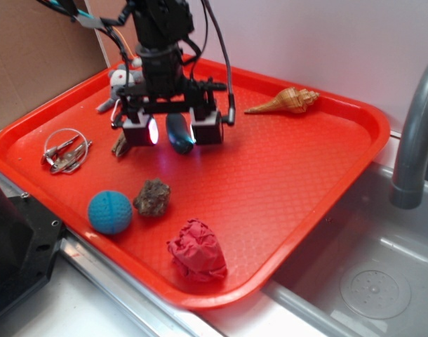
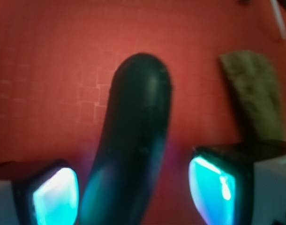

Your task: Grab the plastic pickle.

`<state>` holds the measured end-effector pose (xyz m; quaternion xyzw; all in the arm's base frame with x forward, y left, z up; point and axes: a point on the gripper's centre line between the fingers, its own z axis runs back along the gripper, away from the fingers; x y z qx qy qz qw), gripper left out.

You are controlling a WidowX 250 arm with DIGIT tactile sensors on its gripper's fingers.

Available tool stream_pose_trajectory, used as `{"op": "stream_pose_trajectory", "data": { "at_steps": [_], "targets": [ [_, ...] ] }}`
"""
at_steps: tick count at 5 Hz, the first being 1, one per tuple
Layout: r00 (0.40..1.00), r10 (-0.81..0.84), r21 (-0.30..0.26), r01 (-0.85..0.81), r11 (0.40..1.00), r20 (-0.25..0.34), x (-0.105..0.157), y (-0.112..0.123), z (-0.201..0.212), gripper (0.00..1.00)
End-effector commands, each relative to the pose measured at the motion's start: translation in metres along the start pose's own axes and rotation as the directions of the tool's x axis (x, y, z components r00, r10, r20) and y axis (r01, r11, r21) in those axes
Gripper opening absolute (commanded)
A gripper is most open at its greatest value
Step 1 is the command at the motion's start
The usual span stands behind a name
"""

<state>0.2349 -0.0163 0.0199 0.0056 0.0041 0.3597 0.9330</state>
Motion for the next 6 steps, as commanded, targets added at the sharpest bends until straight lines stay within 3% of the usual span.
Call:
{"op": "stream_pose_trajectory", "data": {
  "at_steps": [1,2,3,4,5,6],
  "targets": [
    [1.0,0.028,0.025,-0.029,0.999,0.014,0.023,0.001,-0.011,0.0],
    [0.97,-0.213,0.017,0.212,0.977,0.114,0.023,-0.004,0.038,0.0],
    [0.871,-0.418,-0.081,0.451,0.889,0.257,0.02,0.003,0.087,0.0],
    [0.822,-0.49,-0.1,0.535,0.839,0.289,0.011,0.0,0.136,0.0],
    [0.787,-0.58,-0.093,0.606,0.79,0.207,0.002,-0.006,0.186,0.0],
    [0.787,-0.587,-0.092,0.609,0.787,0.188,-0.01,0.0,0.233,0.0]
  ]
}}
